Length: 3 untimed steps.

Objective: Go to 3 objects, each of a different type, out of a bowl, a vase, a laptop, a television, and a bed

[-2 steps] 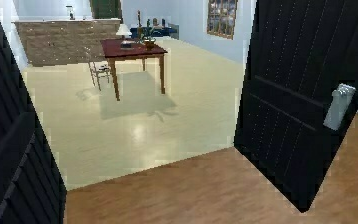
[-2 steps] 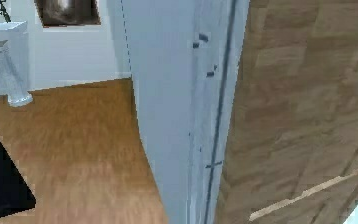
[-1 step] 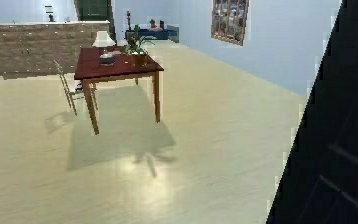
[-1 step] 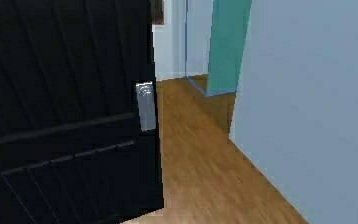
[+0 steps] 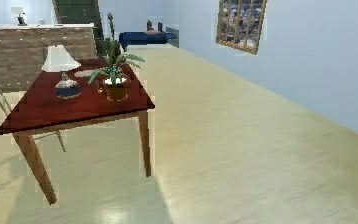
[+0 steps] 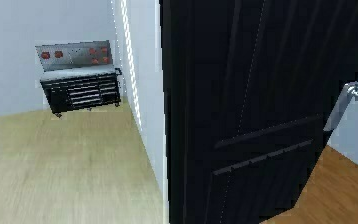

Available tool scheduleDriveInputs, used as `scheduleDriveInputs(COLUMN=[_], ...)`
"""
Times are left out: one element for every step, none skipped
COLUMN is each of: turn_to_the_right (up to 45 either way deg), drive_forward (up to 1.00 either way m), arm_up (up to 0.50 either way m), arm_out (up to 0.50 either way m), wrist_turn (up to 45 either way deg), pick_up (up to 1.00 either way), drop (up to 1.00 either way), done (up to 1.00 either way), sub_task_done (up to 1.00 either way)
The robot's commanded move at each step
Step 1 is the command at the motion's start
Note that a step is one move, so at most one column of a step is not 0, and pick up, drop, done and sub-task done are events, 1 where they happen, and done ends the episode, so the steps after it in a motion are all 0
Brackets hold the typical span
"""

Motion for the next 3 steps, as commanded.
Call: scheduleDriveInputs(turn_to_the_right=[-9.0, 0.0, 27.0], drive_forward=[0.0, 0.05, 0.0], arm_up=[0.0, 0.0, 0.0], arm_out=[0.0, 0.0, 0.0], wrist_turn=[0.0, 0.0, 0.0], pick_up=[0.0, 0.0, 0.0], drop=[0.0, 0.0, 0.0], done=[0.0, 0.0, 0.0], sub_task_done=[0.0, 0.0, 0.0])
